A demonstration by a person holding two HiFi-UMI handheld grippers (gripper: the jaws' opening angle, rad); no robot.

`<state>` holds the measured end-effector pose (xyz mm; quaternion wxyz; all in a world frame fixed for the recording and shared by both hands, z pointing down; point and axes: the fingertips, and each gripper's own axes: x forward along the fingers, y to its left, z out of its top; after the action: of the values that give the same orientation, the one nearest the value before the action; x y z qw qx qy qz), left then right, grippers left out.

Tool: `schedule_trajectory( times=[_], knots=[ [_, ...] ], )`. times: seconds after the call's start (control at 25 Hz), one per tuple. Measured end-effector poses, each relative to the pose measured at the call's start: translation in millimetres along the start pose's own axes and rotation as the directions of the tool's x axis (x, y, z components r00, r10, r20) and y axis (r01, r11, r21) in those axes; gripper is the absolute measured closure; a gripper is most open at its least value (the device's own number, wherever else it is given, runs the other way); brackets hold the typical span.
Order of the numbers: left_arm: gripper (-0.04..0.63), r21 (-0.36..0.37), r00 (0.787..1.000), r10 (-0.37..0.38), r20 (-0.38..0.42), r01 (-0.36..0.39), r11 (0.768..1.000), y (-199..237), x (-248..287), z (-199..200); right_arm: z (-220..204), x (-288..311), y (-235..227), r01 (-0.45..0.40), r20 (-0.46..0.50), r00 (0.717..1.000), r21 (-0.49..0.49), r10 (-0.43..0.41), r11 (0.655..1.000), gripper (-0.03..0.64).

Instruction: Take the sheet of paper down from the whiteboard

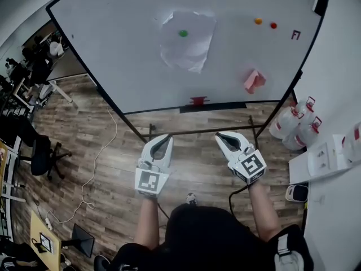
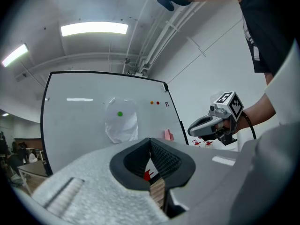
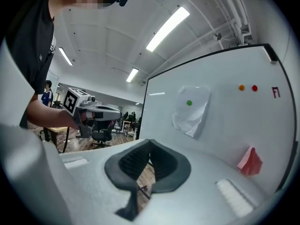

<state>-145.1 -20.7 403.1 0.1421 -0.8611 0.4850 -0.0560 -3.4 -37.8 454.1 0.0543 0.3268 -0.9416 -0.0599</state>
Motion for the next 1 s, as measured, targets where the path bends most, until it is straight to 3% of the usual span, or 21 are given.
schedule_trajectory(
  times=[0.56, 1.0],
  knots=[
    [0.584, -0.01, 0.998, -0.067, 0.0, 0.067, 0.998, 78.4, 63.4, -36.6, -9.7, 80.2, -62.3, 0.112, 0.002, 0.994, 0.042, -0.112, 0.993, 0.612],
    [0.584, 0.0, 0.998, -0.061, -0.012, 0.061, 0.998, 89.8, 103.2, -47.4, -20.7, 99.7, -110.6, 0.115, 0.004, 0.993, 0.05, -0.115, 0.992, 0.612]
  ],
)
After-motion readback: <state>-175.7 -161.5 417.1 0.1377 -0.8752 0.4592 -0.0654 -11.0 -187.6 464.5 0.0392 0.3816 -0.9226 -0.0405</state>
